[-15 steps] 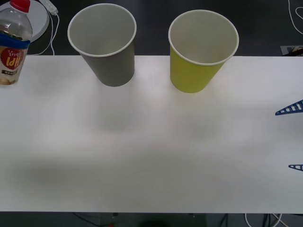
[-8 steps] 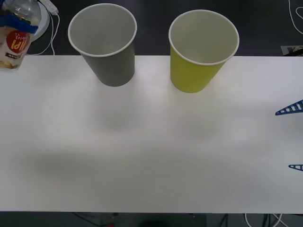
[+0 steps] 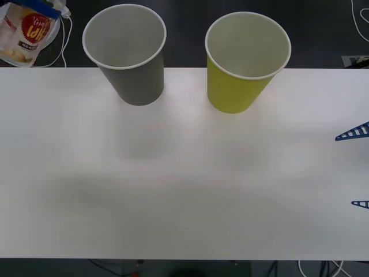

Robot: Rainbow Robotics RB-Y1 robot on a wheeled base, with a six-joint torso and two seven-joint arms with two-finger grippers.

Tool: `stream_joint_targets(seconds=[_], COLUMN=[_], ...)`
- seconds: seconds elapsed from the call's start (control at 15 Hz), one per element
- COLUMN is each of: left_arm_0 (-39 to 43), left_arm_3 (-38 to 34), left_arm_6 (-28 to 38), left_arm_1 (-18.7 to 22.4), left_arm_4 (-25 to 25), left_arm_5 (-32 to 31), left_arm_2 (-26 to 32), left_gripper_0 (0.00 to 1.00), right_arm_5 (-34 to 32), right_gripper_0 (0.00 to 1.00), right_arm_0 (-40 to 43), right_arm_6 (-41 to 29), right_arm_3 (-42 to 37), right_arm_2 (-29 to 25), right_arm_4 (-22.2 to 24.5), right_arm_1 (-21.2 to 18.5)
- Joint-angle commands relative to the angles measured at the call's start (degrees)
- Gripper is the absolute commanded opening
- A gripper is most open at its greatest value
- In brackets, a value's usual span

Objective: Put the can into the green bin and the plastic bottle into the gray bin

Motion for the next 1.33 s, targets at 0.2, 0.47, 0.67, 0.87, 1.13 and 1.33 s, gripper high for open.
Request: stream_joint_targets(seconds=[0.2,0.47,0.67,0.87,1.13,1.33], left_arm_0=[-9.16,-15.22,-19.09,-21.64,-24.71,-26.21], left_arm_3=[6.88,13.04,17.17,21.03,25.78,27.10], left_arm_6=[-0.68,-1.39,-1.65,-1.91,-2.53,-2.18], left_arm_1=[-3.15,-7.55,-11.24,-14.67,-19.32,-22.31], left_arm_4=[0.15,-0.82,-3.11,-4.34,-6.80,-9.87], left_arm_5=[-1.06,-1.14,-1.06,-0.88,-0.70,-0.35], left_arm_2=[-7.76,-10.57,-11.45,-11.45,-11.45,-11.45], left_gripper_0=[0.00,0.00,0.00,0.00,0.00,0.00], right_arm_5=[0.00,0.00,0.00,0.00,0.00,0.00], right_gripper_0=[1.00,1.00,1.00,1.00,1.00,1.00], right_arm_0=[0.00,0.00,0.00,0.00,0.00,0.00], right_arm_6=[0.00,0.00,0.00,0.00,0.00,0.00], right_arm_3=[0.00,0.00,0.00,0.00,0.00,0.00], right_arm_2=[0.00,0.00,0.00,0.00,0.00,0.00], right_arm_4=[0.00,0.00,0.00,0.00,0.00,0.00], right_arm_1=[0.00,0.00,0.00,0.00,0.00,0.00])
